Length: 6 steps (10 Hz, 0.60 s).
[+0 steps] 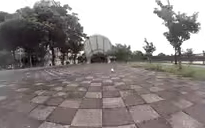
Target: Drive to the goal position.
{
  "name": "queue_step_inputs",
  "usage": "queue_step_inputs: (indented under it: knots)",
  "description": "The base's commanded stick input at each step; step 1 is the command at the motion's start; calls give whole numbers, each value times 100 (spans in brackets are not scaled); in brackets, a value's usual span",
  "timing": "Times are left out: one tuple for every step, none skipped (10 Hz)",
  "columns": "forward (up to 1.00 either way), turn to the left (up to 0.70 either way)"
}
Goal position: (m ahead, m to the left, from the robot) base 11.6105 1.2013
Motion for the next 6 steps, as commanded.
queue_step_inputs:
  knots:
    - [100,0]
    - [100,0]
    - [100,0]
    - [100,0]
    - [100,0]
    - [100,0]
